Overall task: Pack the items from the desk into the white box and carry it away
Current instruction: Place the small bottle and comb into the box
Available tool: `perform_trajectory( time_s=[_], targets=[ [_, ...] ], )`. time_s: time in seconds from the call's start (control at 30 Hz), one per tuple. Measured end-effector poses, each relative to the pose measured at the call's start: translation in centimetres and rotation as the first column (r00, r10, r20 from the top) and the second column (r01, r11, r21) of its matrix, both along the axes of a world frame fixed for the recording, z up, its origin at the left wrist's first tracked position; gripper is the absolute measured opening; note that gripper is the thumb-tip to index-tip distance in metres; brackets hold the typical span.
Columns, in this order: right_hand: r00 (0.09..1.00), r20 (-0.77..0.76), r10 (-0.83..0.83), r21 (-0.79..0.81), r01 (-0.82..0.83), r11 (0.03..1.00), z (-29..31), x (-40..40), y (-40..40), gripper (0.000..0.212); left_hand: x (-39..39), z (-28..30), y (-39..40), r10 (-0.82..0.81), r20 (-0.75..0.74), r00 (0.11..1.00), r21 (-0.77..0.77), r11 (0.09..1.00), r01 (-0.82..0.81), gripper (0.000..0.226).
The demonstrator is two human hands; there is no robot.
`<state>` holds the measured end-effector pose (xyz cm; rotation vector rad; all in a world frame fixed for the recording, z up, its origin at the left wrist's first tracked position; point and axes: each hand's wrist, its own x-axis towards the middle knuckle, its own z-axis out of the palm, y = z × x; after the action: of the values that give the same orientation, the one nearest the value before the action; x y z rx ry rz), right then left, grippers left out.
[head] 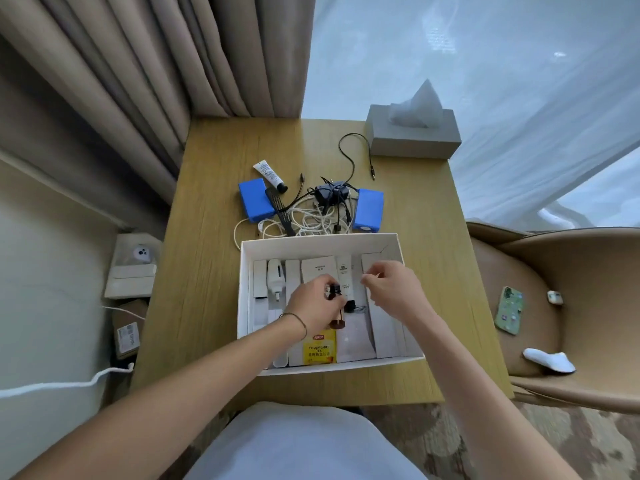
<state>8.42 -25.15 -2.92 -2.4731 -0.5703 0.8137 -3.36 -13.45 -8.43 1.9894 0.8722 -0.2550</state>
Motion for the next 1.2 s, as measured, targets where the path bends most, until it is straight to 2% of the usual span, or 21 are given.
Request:
perform_trajectory(
  time_s=[0.13, 0.3, 0.43, 0.63, 0.83, 1.0, 1.2],
  targets=[
    [0.988, 0.142, 0.058, -0.074, -0.048, 0.996, 0.4, 0.5, -0.5, 0.019, 3.4, 0.5, -0.1, 0.07, 0.032, 0.997, -0.021, 0.997, -0.07, 0.034],
    [0.973, 0.16, 0.166, -0.148, -0.143, 0.979, 0.1, -0.1, -0.8, 0.022, 6.4, 0.8, -0.5, 0.043, -0.036, 0.998, 0.001, 0.999, -0.043, 0.038],
    [0.976, 0.152, 0.153, -0.127, -0.135, 0.983, 0.0, -0.2, -1.1, 0.023, 7.2, 0.7, -0.9, -0.054, -0.099, 0.994, 0.137, 0.988, 0.067, 0.038],
    [0.984, 0.163, 0.069, -0.057, -0.06, 0.997, 0.2, 1.0, -1.5, 0.024, 6.9, 0.1, -1.3, -0.112, -0.12, 0.987, 0.215, 0.967, 0.135, 0.024],
    [0.972, 0.2, 0.119, -0.066, -0.108, 0.992, 1.1, 2.2, 0.3, 0.021, 4.6, 0.7, 0.3, -0.088, 0.027, 0.996, 0.208, 0.975, 0.081, 0.03],
    [0.958, 0.245, 0.148, -0.024, -0.146, 0.989, 2.1, 3.4, 2.9, 0.021, 2.6, 3.1, 2.2, -0.142, 0.195, 0.971, 0.29, 0.954, 0.081, 0.026],
    [0.97, 0.192, 0.149, 0.082, -0.167, 0.983, 3.0, 4.0, 8.2, 0.025, 1.9, 6.2, 7.0, -0.091, 0.311, 0.946, 0.344, 0.939, -0.022, 0.024]
  ],
)
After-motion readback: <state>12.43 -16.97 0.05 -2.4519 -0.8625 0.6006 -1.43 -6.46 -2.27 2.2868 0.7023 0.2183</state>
